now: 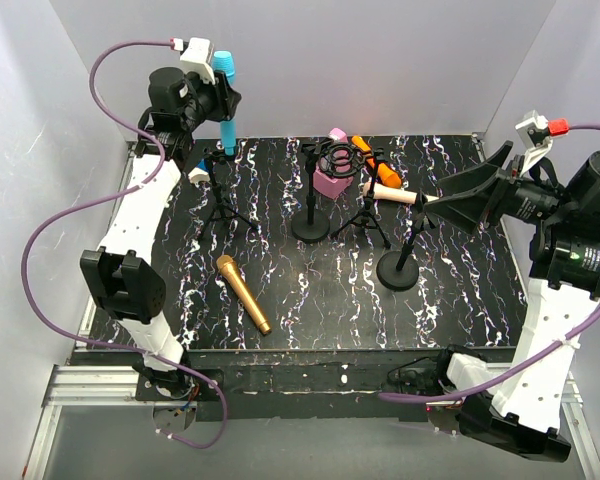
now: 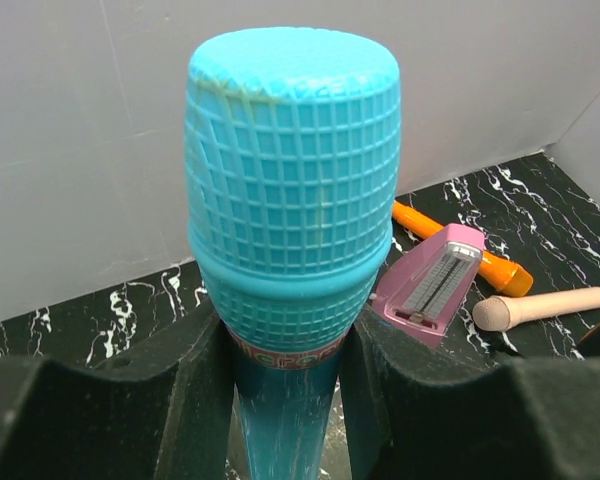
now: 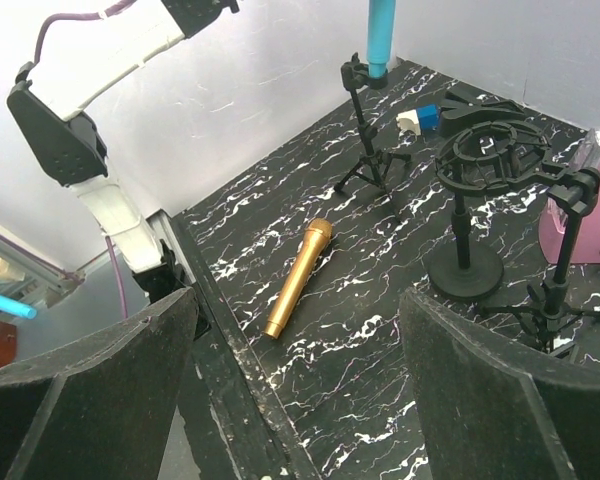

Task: Attach the microphones to the stand

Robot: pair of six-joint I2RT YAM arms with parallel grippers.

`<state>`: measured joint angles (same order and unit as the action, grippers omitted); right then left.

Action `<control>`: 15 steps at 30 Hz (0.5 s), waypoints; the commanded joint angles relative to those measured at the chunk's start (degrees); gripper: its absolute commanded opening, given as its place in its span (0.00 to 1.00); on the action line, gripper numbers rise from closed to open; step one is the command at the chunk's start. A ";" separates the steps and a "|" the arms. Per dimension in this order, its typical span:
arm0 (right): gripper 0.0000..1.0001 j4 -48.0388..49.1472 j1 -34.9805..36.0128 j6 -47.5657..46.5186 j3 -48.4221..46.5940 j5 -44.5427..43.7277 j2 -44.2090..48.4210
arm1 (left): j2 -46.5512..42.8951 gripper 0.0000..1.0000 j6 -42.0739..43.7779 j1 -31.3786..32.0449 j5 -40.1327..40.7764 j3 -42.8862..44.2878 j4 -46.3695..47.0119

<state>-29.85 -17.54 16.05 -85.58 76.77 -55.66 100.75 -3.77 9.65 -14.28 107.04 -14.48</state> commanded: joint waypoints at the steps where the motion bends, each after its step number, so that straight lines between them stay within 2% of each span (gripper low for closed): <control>1: 0.88 1.37 0.23 0.82 0.06 1.19 0.81 | -2.57 0.00 3.06 0.02 -3.02 -2.45 1.91; 8: 0.88 2.33 0.23 1.08 2.08 1.36 1.17 | -8.98 0.00 7.55 -0.07 -8.31 -16.41 7.97; 15: 0.88 3.21 0.23 1.17 3.66 1.10 1.69 | -9.79 0.00 7.90 -0.07 -8.30 -20.12 7.36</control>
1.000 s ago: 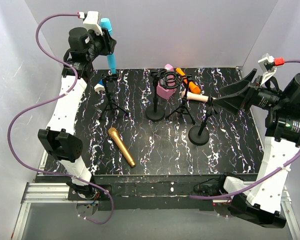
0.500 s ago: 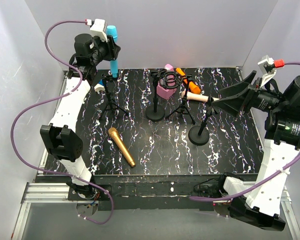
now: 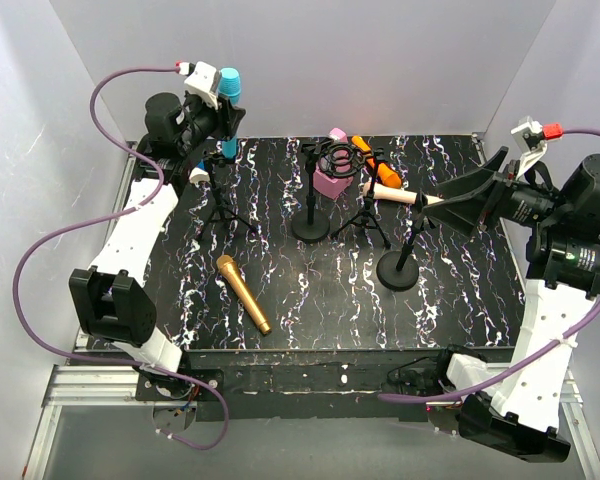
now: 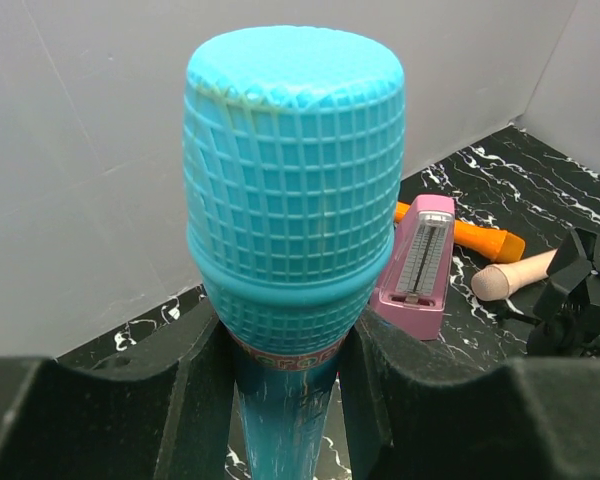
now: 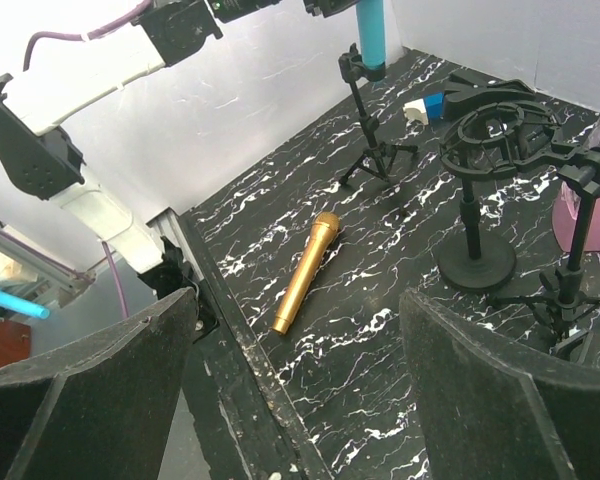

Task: Attach the microphones to the stand

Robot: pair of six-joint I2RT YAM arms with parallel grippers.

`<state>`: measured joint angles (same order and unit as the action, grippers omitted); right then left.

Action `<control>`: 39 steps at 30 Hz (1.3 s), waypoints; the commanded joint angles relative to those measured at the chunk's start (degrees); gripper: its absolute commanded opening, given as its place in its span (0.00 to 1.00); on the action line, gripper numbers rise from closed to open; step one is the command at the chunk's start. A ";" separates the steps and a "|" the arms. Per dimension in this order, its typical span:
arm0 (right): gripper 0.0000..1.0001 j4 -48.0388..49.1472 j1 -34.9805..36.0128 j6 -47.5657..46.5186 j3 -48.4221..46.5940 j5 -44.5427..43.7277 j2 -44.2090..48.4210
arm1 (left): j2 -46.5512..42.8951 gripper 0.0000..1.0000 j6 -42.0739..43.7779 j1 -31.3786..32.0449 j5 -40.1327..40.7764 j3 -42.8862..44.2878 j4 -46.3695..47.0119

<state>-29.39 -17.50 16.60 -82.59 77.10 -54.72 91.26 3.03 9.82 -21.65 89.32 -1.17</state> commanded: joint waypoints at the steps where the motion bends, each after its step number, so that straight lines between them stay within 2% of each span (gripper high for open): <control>1: 0.88 2.76 0.18 0.63 0.93 0.77 0.84 | -0.04 0.00 1.02 -0.16 -0.76 -2.31 -6.30; 12: 0.88 3.11 0.18 0.19 2.43 1.39 1.63 | 0.58 0.00 2.69 -0.16 0.99 -3.80 -10.78; 20: 0.88 3.46 0.18 0.19 3.31 1.65 2.07 | -0.30 0.00 2.69 -0.24 1.87 -8.02 -10.70; 25: 0.88 3.46 0.18 0.19 3.40 1.65 2.16 | -0.38 0.00 0.76 -0.24 2.49 -7.06 -10.78; 30: 0.88 3.55 0.18 0.27 3.48 1.74 2.25 | -1.18 0.75 -4.59 -0.24 5.03 -3.19 -11.13; 31: 0.88 3.46 0.18 0.19 3.57 1.74 2.25 | -1.26 0.85 -5.57 -0.24 5.47 -2.05 -11.48; 34: 0.88 3.63 0.18 0.10 3.49 1.83 2.34 | -1.00 0.95 -6.63 -0.24 5.22 1.46 -12.80; 39: 0.88 3.72 0.18 -0.43 4.19 2.44 2.77 | -2.93 0.98 -7.77 -0.24 4.77 5.07 -13.24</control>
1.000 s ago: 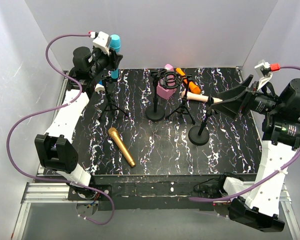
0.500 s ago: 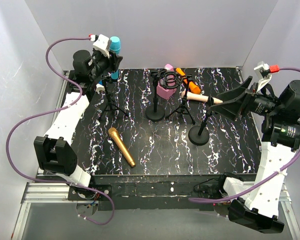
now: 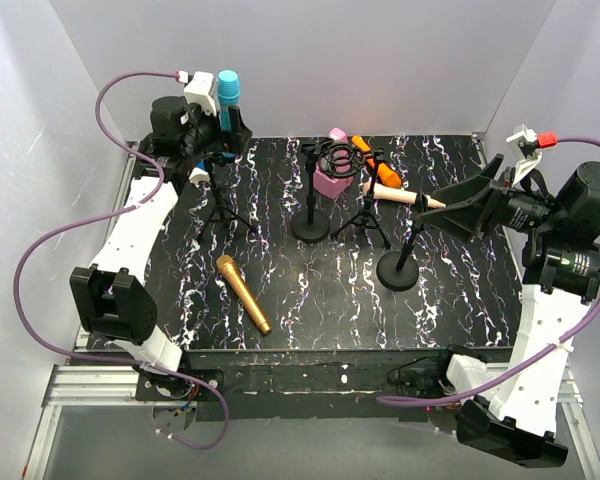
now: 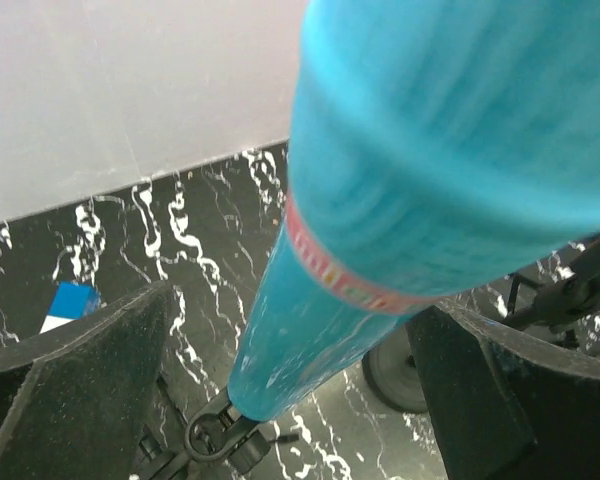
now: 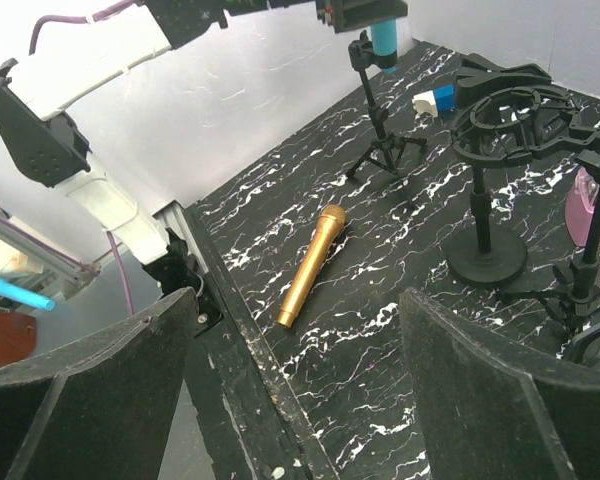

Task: Attach the microphones to the stand

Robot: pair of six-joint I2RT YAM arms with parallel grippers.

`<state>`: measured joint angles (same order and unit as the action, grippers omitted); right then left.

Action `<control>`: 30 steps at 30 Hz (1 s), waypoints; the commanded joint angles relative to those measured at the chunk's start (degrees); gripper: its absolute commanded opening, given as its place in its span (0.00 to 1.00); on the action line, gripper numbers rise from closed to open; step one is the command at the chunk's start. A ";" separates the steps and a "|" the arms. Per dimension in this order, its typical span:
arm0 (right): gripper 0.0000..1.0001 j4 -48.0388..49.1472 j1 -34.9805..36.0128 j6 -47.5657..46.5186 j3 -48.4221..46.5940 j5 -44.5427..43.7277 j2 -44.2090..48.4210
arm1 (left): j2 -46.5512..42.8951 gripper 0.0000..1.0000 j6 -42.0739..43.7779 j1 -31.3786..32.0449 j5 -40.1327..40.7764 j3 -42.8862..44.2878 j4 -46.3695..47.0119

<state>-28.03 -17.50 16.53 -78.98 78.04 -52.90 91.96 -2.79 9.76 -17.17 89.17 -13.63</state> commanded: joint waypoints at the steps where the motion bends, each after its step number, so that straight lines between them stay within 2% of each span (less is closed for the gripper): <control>1: 0.88 2.28 0.18 -0.62 0.76 1.50 1.05 | -4.33 0.98 -2.13 -0.18 0.73 5.58 -0.96; 5: 0.89 1.49 0.18 -3.43 2.07 1.77 1.14 | -9.59 0.98 -2.40 -0.18 2.48 6.02 -4.11; 8: 0.89 -4.55 0.18 -10.79 2.16 0.71 1.14 | -16.61 0.98 -2.05 -0.35 3.46 1.29 -8.59; 12: 0.91 -10.72 0.18 -19.68 2.60 -0.87 1.49 | -28.21 0.98 -2.57 -0.53 5.73 -12.05 -11.42; 15: 0.91 -12.74 0.18 -22.42 3.31 0.18 1.23 | -36.74 0.98 -2.66 -0.71 7.93 -24.09 -7.39; 18: 0.91 -13.80 0.18 -23.91 3.75 1.23 1.14 | -40.89 0.98 -1.70 -0.97 8.65 -34.20 1.38; 21: 0.92 -14.59 0.18 -25.32 3.75 1.50 0.96 | -39.76 0.96 0.58 -1.14 7.77 -43.42 14.98; 24: 0.92 -14.68 0.27 -25.67 3.75 1.94 1.14 | -34.24 0.96 1.81 -2.28 5.84 -49.68 28.52; 28: 0.92 -14.77 0.27 -25.94 4.01 2.55 0.96 | -25.54 0.95 0.77 -5.27 2.85 -51.46 38.66; 30: 0.92 -14.95 0.36 -26.11 4.10 2.73 0.96 | -21.50 0.91 0.68 -6.24 1.36 -50.93 41.56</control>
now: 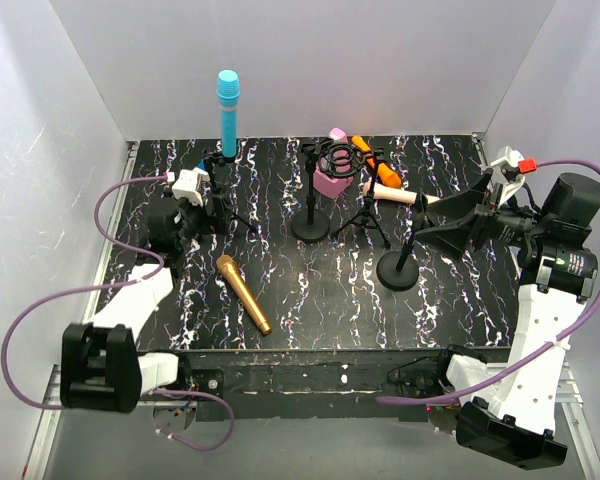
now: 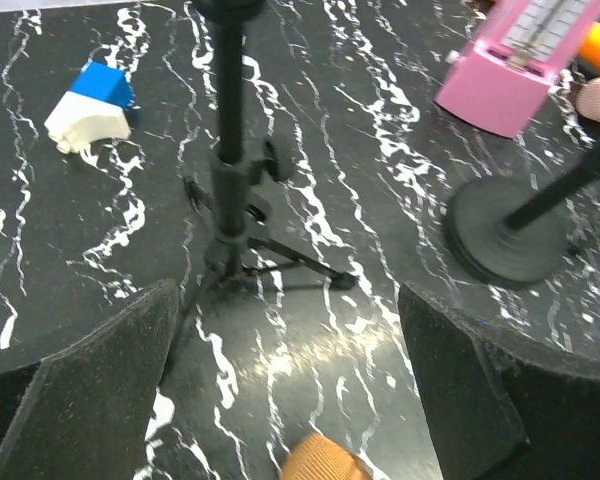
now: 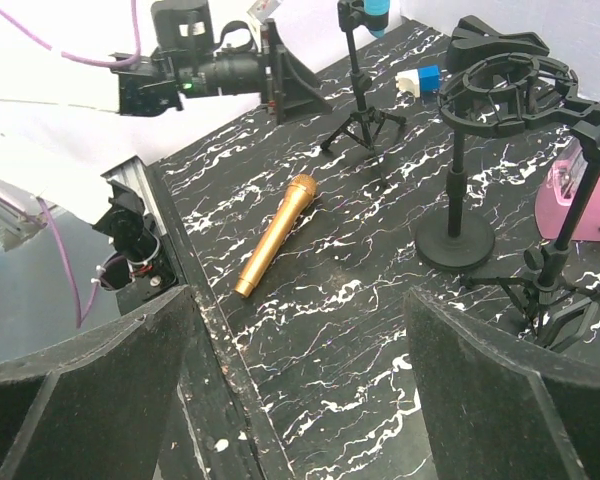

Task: Attach the microphones to the stand

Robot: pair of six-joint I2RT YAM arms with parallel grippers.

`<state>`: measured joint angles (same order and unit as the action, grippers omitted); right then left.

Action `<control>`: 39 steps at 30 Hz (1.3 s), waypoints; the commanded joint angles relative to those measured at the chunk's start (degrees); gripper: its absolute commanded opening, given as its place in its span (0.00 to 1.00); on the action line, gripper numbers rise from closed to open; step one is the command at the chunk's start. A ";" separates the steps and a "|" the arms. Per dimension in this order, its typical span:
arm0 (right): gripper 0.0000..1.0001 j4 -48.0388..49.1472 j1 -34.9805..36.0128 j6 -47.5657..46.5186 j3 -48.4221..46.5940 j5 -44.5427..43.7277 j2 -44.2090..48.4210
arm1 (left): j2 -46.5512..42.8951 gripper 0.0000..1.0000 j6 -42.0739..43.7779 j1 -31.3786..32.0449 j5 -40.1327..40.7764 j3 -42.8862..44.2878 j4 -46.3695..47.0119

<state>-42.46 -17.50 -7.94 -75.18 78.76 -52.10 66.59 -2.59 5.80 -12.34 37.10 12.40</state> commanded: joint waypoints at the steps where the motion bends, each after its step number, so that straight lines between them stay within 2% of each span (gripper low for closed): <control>1: 0.92 -0.78 0.36 -1.81 0.29 2.10 -0.02 | 5.47 0.89 0.48 -2.64 -4.09 1.48 17.63; 4: 0.92 -1.57 0.44 -2.60 0.03 2.01 -0.46 | 9.69 0.86 -0.13 -3.16 -4.01 2.88 21.78; 10: 0.92 -2.10 0.45 -2.87 -0.41 1.40 -1.52 | 16.46 0.75 -1.01 -3.43 -7.17 7.45 23.28; 16: 0.92 -3.51 0.45 -3.22 -1.29 0.96 -1.96 | 20.24 0.58 0.30 -3.52 -7.09 11.06 23.02; 20: 0.92 -4.39 0.45 -3.66 -1.81 0.52 -2.22 | 21.65 0.50 1.44 -3.52 -6.73 12.29 22.66; 24: 0.92 -5.09 0.45 -3.66 -2.34 -0.01 -2.40 | 22.97 0.18 2.33 -3.52 -7.00 13.69 22.40; 27: 0.92 -6.32 0.53 -4.18 -3.13 -0.36 -2.57 | 23.32 0.00 4.78 -3.78 -7.79 14.75 22.14; 32: 0.92 -9.13 0.53 -5.94 -4.54 -1.24 -3.27 | 22.19 0.00 6.72 -5.71 -4.64 14.40 23.36; 39: 0.92 -12.30 1.23 -7.96 -7.09 -2.03 -5.29 | 21.21 0.00 8.74 -14.67 3.19 13.96 25.21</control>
<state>-52.64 -16.99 -14.02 -79.40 77.06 -56.38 90.54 3.27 -3.99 -16.56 49.78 34.39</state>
